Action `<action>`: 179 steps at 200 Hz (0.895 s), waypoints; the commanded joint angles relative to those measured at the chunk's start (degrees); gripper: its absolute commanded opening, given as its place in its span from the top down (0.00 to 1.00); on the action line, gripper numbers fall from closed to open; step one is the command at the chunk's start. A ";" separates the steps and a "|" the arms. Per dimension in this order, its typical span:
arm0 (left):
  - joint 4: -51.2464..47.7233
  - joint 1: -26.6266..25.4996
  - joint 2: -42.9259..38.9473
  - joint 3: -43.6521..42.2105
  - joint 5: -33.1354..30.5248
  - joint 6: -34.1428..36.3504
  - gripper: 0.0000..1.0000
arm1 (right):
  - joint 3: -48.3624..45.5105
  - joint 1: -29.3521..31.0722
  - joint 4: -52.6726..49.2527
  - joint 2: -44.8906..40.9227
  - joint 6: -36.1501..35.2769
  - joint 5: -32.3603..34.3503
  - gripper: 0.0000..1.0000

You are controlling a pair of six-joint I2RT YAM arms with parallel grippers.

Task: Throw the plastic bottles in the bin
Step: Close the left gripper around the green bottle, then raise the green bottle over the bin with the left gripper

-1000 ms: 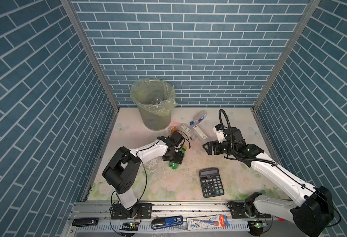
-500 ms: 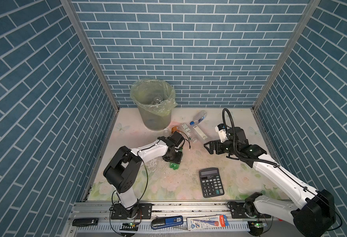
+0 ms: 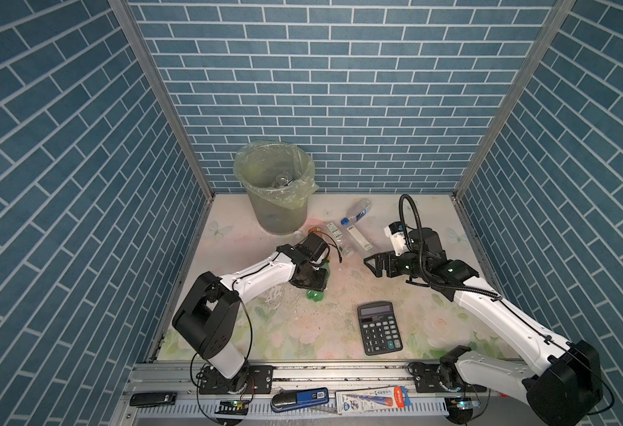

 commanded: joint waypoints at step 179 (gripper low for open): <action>-4.49 10.37 -3.05 37.84 -5.97 7.71 0.54 | 23.09 -0.05 16.21 10.33 -2.66 -9.46 0.01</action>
